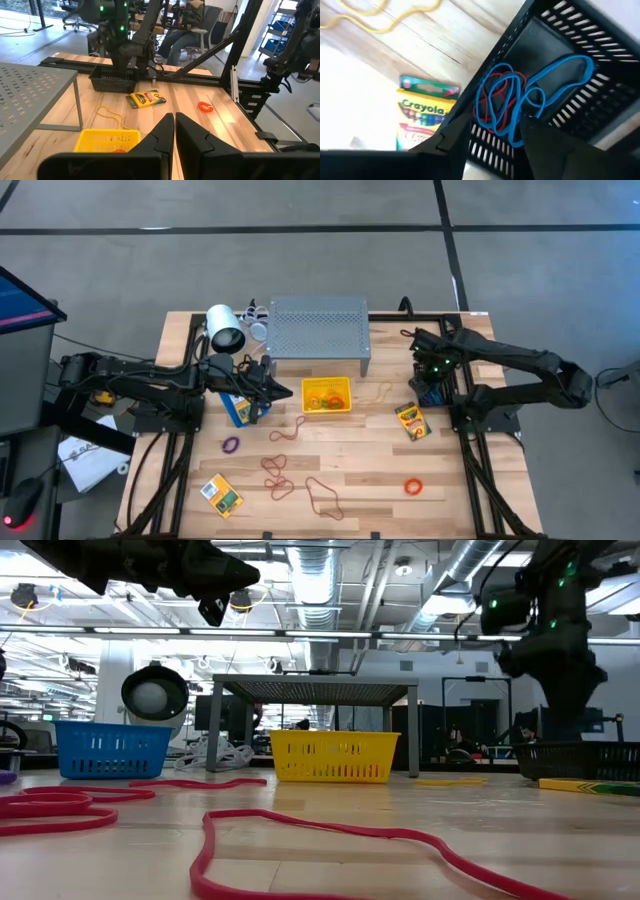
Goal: Pick & Place Office Desk Supplies
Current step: Put the orange spring keychain into the yellow bin
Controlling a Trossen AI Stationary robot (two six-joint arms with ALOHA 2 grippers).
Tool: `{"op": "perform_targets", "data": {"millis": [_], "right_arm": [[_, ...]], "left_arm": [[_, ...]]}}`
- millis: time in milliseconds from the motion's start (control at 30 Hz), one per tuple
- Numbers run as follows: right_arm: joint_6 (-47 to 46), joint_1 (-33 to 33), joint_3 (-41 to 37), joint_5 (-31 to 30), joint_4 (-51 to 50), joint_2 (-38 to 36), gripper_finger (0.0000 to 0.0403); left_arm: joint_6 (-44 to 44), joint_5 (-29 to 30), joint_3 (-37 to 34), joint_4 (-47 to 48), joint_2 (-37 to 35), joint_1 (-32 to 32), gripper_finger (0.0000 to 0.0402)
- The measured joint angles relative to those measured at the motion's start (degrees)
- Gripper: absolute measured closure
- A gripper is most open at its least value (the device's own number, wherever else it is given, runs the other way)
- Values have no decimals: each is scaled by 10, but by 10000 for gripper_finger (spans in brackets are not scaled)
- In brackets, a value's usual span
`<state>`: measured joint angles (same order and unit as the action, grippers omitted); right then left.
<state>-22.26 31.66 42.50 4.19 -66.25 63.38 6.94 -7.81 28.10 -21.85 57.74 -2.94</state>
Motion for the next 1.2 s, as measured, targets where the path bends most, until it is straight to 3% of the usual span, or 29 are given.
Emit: {"op": "perform_targets", "data": {"millis": [167, 367, 667, 933, 1200], "right_arm": [[-1, -24, 40, 18, -66, -53, 291], [-42, -130, 45, 121, -68, -125, 392], [-148, -389, 45, 153, 76, -157, 399], [-205, -586, 45, 109, 172, -67, 401], [-268, -705, 45, 119, 220, 83, 391]], "left_arm": [[0, 0, 0, 0, 0, 0, 390], [-2, 0, 0, 0, 0, 0, 390], [10, 0, 0, -26, 2, 0, 390], [36, 0, 0, -106, 18, 0, 390], [45, -32, 57, -126, 103, 20, 390]]}}
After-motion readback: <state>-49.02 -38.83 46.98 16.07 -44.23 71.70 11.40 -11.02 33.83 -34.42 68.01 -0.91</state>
